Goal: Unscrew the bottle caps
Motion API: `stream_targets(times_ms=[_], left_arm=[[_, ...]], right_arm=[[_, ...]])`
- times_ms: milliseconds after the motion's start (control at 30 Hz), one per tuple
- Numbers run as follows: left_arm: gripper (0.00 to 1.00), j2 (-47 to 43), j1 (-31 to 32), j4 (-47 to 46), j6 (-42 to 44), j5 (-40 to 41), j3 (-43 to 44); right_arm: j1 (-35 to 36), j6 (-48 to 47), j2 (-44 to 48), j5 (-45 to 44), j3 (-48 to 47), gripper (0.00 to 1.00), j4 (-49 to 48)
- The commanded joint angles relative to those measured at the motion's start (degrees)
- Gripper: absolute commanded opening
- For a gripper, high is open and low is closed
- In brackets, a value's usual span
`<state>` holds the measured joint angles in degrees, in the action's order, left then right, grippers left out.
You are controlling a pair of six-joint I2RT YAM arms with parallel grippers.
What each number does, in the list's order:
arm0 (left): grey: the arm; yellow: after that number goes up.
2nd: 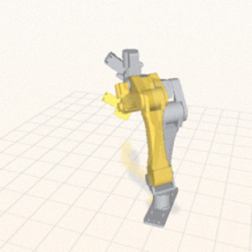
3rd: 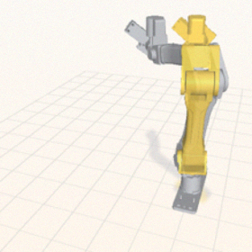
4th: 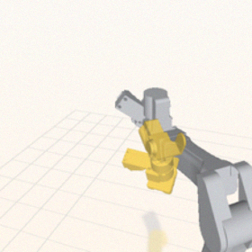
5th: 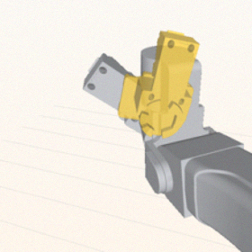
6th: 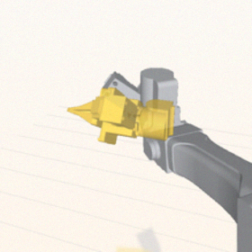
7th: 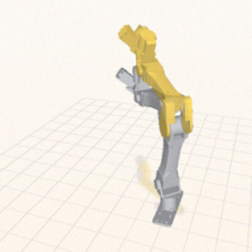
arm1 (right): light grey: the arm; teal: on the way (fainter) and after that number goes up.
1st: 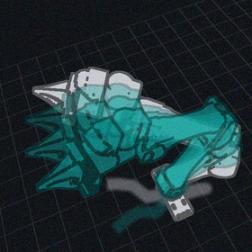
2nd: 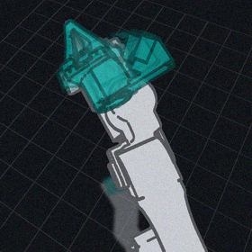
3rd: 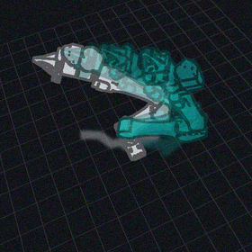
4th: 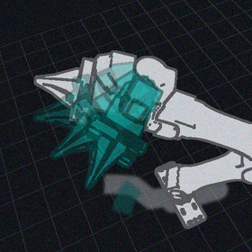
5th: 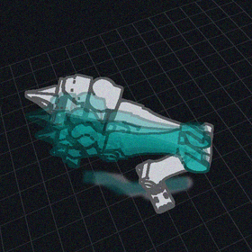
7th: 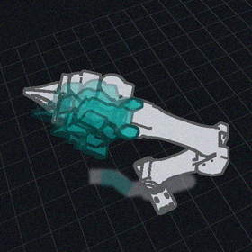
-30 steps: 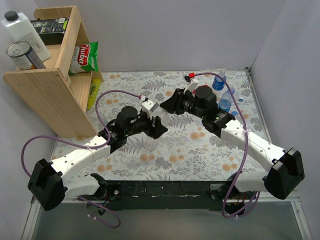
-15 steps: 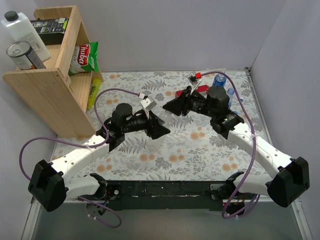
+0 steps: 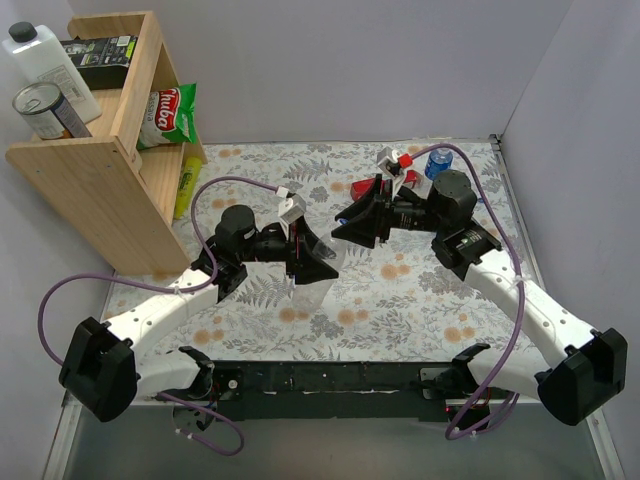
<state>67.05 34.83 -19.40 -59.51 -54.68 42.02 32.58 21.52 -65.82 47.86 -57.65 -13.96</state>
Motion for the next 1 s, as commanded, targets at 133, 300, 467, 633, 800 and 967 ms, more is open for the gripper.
stream_targets(times_ms=[133, 300, 467, 633, 800, 967], left_arm=[[0.32, -2.1, -1.2, 12.8, 7.8, 21.5, 3.7], [0.33, -2.4, -0.8, 15.6, 9.5, 28.7, 4.4], [0.33, -1.9, 0.5, 16.8, 10.1, 31.6, 4.6], [0.33, -1.7, 2.0, 17.3, 10.7, 32.4, 4.8], [0.33, -1.8, 2.5, 17.8, 11.2, 33.6, 5.0], [0.32, -1.5, 3.2, 18.0, 11.4, 33.5, 5.0]], right_arm=[[-1.8, 1.1, 5.1, -19.0, -3.8, 0.74, 10.3], [-0.7, 9.2, 6.6, -26.9, -0.7, 0.74, 9.3], [2.0, 13.0, 4.1, -30.4, -0.4, 0.65, 8.8], [3.5, 14.8, 0.8, -31.3, -1.9, 0.59, 8.2], [4.7, 15.7, -1.4, -32.4, -2.9, 0.55, 10.2], [5.6, 16.0, -2.6, -32.4, -3.2, 0.55, 9.4]])
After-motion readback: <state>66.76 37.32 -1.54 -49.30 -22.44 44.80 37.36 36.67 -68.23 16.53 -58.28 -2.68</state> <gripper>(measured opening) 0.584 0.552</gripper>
